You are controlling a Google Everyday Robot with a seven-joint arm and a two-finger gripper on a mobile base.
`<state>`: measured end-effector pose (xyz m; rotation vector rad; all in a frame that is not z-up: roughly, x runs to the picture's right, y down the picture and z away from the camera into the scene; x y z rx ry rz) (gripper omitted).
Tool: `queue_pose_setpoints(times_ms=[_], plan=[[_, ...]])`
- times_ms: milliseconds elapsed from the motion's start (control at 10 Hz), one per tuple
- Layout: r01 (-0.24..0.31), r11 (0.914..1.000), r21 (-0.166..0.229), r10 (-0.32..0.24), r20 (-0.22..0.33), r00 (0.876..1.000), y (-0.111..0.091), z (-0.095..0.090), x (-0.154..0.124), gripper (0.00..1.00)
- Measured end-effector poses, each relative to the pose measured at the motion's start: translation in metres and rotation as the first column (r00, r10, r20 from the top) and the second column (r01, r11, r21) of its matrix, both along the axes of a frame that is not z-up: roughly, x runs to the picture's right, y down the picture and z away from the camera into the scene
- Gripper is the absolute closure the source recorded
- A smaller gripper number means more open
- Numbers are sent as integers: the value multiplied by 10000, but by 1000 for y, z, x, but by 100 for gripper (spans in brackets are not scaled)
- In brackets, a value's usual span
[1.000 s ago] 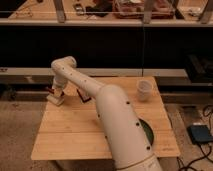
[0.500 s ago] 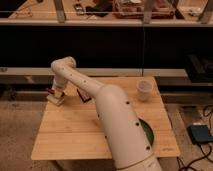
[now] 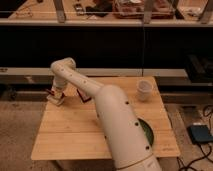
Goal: Place the pepper on the white sponge
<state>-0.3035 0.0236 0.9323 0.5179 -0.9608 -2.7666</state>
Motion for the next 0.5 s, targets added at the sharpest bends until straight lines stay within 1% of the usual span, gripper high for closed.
queue_pose_setpoints(times_ms=[100,500], plan=[[29,10000,-9,-29,1,10000,1,0,-1,39],[94,10000,-33,-94,-15,10000,2,1,-3,38]])
